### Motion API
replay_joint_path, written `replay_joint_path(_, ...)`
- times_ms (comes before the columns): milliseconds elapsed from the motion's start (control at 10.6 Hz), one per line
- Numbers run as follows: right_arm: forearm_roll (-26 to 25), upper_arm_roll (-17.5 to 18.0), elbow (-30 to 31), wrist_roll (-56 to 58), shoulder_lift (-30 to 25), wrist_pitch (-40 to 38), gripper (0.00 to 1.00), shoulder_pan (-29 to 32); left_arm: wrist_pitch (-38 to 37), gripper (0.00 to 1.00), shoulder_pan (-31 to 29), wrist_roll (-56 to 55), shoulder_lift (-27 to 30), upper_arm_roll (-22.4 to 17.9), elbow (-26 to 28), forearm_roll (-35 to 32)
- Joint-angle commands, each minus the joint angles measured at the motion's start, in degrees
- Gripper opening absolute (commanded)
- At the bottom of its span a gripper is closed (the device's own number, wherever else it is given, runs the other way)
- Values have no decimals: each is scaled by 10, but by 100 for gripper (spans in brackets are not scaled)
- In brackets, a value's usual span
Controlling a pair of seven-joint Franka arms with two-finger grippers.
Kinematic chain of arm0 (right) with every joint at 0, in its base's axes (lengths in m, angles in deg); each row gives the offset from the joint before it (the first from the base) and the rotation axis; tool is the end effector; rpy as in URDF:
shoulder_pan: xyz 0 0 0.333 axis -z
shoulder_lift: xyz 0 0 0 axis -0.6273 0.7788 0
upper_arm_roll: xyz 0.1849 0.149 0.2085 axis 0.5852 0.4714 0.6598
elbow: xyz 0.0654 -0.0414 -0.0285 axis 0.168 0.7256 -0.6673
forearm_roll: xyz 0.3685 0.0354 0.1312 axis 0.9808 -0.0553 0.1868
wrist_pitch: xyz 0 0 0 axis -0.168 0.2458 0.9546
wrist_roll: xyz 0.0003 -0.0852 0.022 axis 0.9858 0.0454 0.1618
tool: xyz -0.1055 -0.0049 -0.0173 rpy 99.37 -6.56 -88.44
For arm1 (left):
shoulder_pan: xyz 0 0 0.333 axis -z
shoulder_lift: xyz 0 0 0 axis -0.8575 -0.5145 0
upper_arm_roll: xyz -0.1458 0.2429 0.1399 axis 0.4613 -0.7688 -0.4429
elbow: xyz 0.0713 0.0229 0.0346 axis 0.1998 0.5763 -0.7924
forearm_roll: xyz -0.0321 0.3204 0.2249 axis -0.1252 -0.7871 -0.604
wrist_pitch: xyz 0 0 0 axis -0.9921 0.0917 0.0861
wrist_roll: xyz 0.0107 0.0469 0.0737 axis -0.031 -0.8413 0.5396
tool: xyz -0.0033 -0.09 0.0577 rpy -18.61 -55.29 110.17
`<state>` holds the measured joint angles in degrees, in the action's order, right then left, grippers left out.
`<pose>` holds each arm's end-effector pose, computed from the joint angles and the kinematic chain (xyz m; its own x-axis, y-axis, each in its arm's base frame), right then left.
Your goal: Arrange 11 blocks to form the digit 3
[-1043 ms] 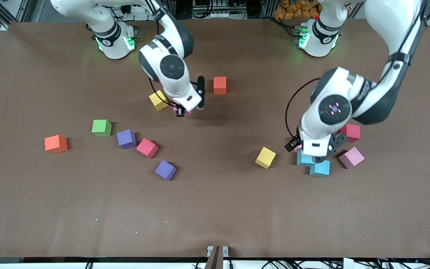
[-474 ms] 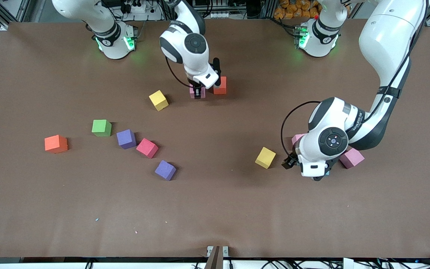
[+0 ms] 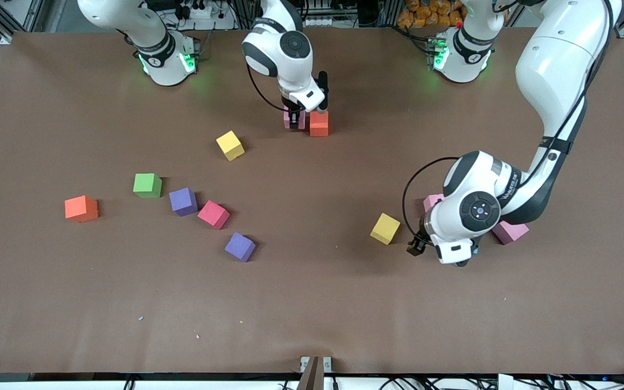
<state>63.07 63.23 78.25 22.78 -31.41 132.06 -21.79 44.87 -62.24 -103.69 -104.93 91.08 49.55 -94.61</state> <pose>0.2622 0.4784 0.2362 -0.0078 0.9977 -0.0675 0.9975 0.0030 -0.0706 0.6610 -0.2327 0.2791 0.5438 0.8354 -0.0801 0.8304 -0.5494 -0.0923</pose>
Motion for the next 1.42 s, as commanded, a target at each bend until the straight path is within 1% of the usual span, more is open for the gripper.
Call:
replay_joint_path(0, -3, -4, 12, -12, 4, 27, 8, -14, -3, 100, 0, 20, -2, -12, -13, -14)
replay_joint_path(190, -3, -5, 10, -12, 14, 30, 8, -13, -10, 100, -9, 26, 0, -12, -5, -14)
replay_joint_path(284, -4, -5, 10, -12, 18, 38, 8, -13, -20, 100, -15, 41, 8, -12, 14, -16)
replay_joint_path(474, -4, -5, 9, -12, 26, 50, 8, -14, -23, 100, -26, 176, 59, -10, 85, -20)
replay_joint_path(664, -4, -5, 8, -12, 33, 59, 8, -14, -23, 100, -38, 271, 121, -8, 156, -24)
replay_joint_path(758, -4, -5, 7, -12, 40, 60, 8, -13, -22, 100, -42, 320, 143, -6, 191, -23)
replay_joint_path(853, -4, -5, 7, -12, 41, 60, 8, -14, -14, 100, -42, 354, 155, -1, 228, -23)
replay_joint_path(948, -4, -5, 5, -12, 43, 60, 8, -14, 13, 100, -44, 389, 176, 7, 263, -24)
replay_joint_path(1043, -4, -5, 5, -12, 45, 65, 8, -14, 28, 100, -54, 445, 191, 11, 278, -24)
replay_joint_path(1137, -4, -5, 5, -12, 48, 70, 8, -14, 30, 100, -59, 481, 190, 14, 278, -23)
replay_joint_path(1327, -4, -5, 0, -12, 53, 72, 8, -14, 60, 100, -66, 520, 186, 14, 289, -24)
